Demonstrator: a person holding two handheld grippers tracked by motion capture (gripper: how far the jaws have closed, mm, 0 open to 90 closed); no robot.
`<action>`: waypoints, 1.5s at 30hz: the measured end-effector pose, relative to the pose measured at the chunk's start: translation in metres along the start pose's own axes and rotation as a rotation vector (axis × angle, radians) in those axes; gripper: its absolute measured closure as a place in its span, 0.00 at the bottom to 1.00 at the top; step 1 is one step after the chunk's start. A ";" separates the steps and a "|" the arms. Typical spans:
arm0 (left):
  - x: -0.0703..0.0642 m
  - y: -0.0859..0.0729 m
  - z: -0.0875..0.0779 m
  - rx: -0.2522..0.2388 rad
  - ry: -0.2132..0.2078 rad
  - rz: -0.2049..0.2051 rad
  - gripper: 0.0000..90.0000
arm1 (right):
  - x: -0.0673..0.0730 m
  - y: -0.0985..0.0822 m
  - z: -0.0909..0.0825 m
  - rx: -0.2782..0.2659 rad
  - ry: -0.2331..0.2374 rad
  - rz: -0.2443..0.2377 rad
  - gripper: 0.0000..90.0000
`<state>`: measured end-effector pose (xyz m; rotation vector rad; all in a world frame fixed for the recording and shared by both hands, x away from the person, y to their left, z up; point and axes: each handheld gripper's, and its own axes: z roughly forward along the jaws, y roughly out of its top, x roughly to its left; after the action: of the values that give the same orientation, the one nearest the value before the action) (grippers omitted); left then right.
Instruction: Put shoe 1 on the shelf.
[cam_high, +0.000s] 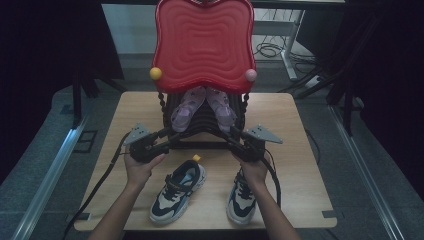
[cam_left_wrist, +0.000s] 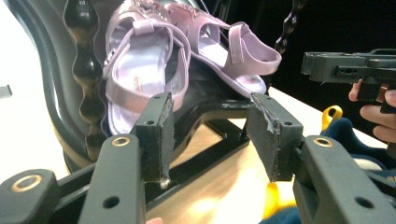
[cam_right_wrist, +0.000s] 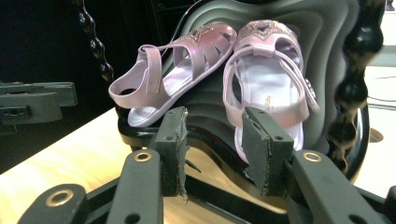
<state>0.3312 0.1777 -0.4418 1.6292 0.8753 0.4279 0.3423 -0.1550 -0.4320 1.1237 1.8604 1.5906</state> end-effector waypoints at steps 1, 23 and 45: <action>0.000 0.000 0.000 0.000 0.000 0.000 0.57 | -0.001 -0.001 -0.002 0.000 0.003 -0.002 0.67; -0.008 -0.022 -0.027 0.048 -0.055 -0.014 0.55 | -0.008 -0.013 -0.037 -0.010 0.044 0.029 0.67; -0.011 -0.042 -0.060 0.087 -0.052 -0.029 0.55 | -0.022 -0.032 -0.077 0.030 0.050 0.013 0.67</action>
<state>0.2700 0.2115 -0.4642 1.6973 0.8882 0.3300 0.2862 -0.2194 -0.4479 1.1212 1.9186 1.6167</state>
